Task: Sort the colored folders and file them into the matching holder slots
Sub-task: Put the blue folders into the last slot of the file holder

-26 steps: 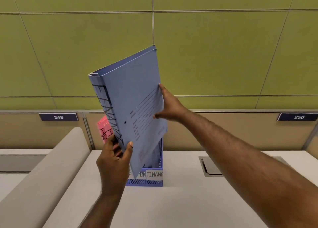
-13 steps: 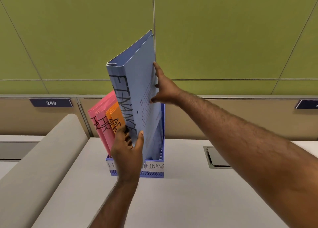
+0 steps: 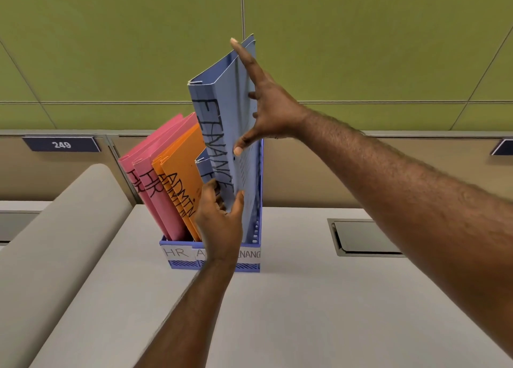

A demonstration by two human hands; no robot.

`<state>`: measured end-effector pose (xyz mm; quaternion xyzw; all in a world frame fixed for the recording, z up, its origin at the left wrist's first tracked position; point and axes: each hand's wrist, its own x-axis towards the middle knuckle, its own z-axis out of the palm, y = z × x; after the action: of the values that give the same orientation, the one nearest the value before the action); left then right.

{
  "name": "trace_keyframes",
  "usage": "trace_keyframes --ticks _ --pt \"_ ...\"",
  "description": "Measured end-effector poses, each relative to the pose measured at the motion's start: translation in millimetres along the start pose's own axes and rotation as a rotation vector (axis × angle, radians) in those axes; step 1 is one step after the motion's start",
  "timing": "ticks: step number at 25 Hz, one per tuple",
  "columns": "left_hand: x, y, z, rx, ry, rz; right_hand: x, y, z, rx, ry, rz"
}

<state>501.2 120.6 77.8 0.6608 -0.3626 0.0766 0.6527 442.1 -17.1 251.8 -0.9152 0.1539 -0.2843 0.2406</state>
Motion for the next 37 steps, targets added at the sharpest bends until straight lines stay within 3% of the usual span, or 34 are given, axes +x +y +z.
trace_keyframes --ticks 12,25,37 --pt "-5.8 -22.6 27.1 0.035 0.034 -0.147 -7.9 -0.7 21.2 -0.139 -0.079 -0.032" --pt "-46.7 -49.2 42.9 0.131 -0.064 -0.279 -42.6 50.4 65.1 -0.155 -0.108 0.04" --pt "-74.5 -48.8 17.7 0.189 -0.145 -0.269 -74.0 71.0 102.4 -0.137 -0.094 0.112"
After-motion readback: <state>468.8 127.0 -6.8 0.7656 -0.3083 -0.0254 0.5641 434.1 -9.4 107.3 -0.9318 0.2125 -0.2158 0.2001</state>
